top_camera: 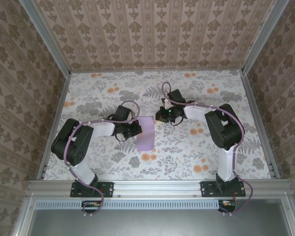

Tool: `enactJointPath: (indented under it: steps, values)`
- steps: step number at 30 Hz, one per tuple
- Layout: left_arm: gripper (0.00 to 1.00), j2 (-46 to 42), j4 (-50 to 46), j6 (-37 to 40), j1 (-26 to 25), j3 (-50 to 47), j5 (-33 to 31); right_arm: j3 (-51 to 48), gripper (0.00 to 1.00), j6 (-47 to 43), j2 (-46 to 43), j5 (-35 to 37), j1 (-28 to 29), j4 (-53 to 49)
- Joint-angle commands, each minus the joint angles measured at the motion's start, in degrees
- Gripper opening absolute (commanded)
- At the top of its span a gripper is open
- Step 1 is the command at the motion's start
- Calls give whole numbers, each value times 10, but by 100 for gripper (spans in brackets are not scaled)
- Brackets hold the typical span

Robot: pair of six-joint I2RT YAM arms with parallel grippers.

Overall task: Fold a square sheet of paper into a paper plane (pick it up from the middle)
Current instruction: First fold in half a square sheet of paper at the center of the table.

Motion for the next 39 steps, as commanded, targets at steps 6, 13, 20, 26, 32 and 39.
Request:
enactJointPath:
  steps: [6,13,20,26,32,39]
  values:
    - [0,45,-135,10,1,-50,-82,49,0,34,57,-8,49,12]
    - [0,46,-135,11,1,-53,-83,48,0,72,84,35,23,22]
    - [0,52,-126,15,0,-63,-84,18,0,122,79,61,-44,75]
    - [0,54,-124,14,1,-58,-83,4,0,85,4,33,-34,39]
    - [0,57,-123,14,1,-50,-81,-72,0,73,-65,-5,21,26]
    - [0,53,-124,11,0,-48,-83,-93,0,75,-52,-36,66,21]
